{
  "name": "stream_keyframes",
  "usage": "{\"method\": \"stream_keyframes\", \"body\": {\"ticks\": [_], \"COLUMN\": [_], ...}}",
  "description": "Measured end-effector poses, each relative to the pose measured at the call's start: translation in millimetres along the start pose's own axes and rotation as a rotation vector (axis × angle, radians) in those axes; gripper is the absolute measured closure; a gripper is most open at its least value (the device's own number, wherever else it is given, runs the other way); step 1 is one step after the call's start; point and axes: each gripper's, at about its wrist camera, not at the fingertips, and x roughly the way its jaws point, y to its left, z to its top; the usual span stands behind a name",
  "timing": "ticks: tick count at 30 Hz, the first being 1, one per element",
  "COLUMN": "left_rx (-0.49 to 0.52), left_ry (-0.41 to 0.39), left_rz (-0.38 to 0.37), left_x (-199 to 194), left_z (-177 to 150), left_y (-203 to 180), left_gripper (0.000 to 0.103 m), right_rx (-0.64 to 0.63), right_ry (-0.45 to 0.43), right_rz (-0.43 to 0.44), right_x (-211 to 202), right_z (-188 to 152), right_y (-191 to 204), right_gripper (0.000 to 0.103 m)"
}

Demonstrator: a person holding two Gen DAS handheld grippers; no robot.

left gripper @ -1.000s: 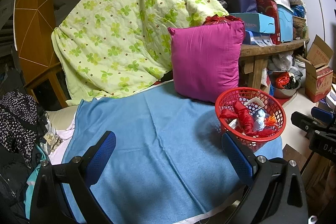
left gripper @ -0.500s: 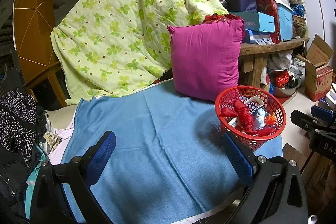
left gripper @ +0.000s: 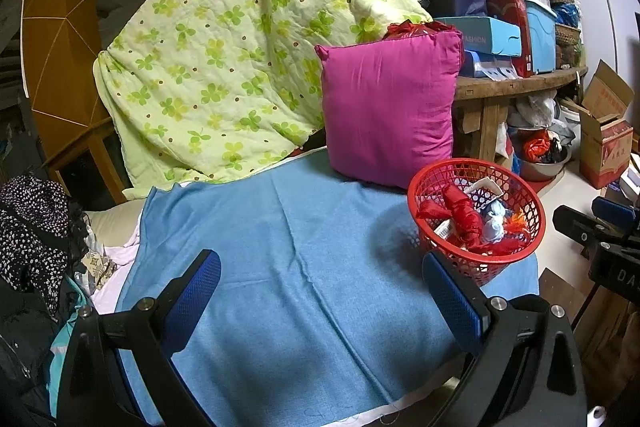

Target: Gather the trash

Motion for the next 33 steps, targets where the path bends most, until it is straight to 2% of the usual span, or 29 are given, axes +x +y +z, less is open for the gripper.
{"method": "stream_keyframes", "body": {"ticks": [14, 33], "left_rx": [0.011, 0.038], "left_ry": [0.012, 0.034], "left_rz": [-0.013, -0.041], "left_x": [5.0, 13.4], "left_z": [0.4, 1.9], "left_y": [-3.9, -19.2], "left_gripper": [0.002, 0.002], "right_rx": [0.009, 0.004], "right_ry": [0.001, -0.013], "right_rz": [-0.007, -0.072], "right_x": [3.0, 6.1], "right_z": [1.4, 1.1], "right_y": [-4.5, -14.6], "right_gripper": [0.024, 0.024]}}
